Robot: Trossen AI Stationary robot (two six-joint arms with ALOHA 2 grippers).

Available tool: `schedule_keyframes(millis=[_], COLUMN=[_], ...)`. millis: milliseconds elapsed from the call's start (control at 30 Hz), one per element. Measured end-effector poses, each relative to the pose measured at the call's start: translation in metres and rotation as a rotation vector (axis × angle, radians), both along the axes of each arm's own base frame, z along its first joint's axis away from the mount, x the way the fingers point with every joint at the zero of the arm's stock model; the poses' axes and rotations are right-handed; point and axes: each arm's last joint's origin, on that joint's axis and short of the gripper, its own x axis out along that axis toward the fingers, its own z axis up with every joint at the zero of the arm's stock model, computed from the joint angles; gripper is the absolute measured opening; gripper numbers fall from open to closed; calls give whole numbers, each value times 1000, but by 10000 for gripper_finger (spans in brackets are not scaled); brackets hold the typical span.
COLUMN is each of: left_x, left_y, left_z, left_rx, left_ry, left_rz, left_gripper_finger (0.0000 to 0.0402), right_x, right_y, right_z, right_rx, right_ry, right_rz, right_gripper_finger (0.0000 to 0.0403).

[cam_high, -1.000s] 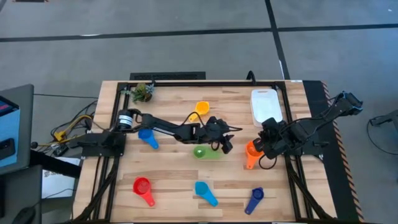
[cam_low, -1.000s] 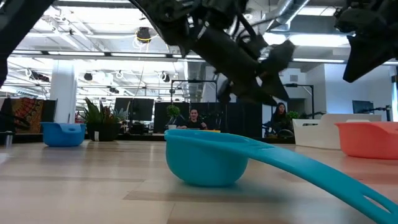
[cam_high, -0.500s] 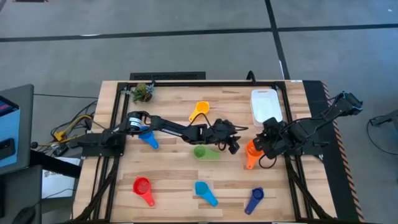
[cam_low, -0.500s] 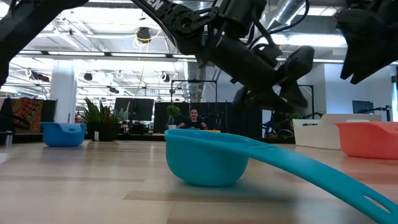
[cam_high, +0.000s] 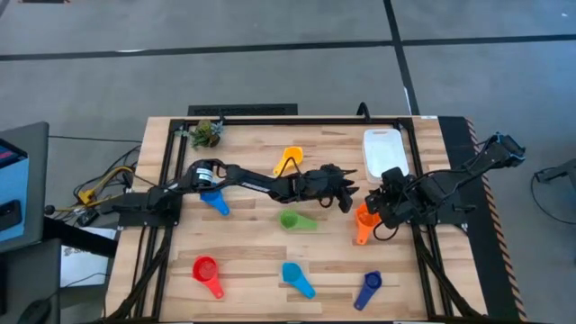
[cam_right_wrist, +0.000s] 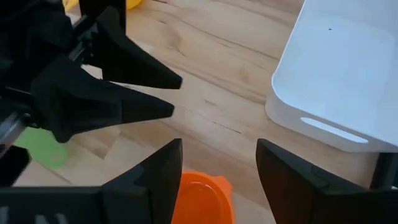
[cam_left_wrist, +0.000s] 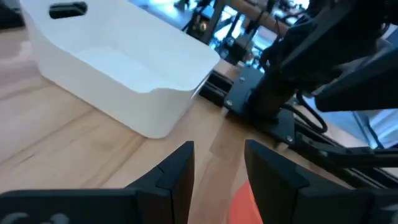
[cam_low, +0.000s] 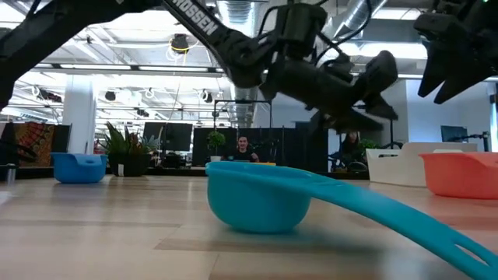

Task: Nest measuring cups in basket
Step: Move the orange measuring cup to the bottom left of the table

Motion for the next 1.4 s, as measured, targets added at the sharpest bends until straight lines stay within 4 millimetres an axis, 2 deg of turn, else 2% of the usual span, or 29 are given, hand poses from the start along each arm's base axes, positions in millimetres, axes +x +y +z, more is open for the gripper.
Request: schedule_keyframes(millis=[100,200,367,600,800,1133,1400], left_x=[11,22,30,32,35,35,34], left_y=[-1,-6,-14,-15,-15,-17,-17], left_z=[5,1,5,-11,-34,-45,-32], left_rx=[15,34,53,40,13,-17,29], left_ry=[12,47,72,139,166,214,189], left_rz=[-13,-48,-88,-131,-136,-171,-180], left_gripper_finger=[129,129,129,129,129,129,129], right_x=[0,-1,-1,-1,-1,-1,-1], right_y=[0,0,1,1,2,2,3], right_z=[0,-1,-1,-1,-1,-1,-1], right_rx=[14,18,36,60,66,66,65], right_ry=[9,17,25,36,37,38,37], right_rz=[3,4,7,12,14,16,22], right_gripper_finger=[229,228,228,228,229,225,225])
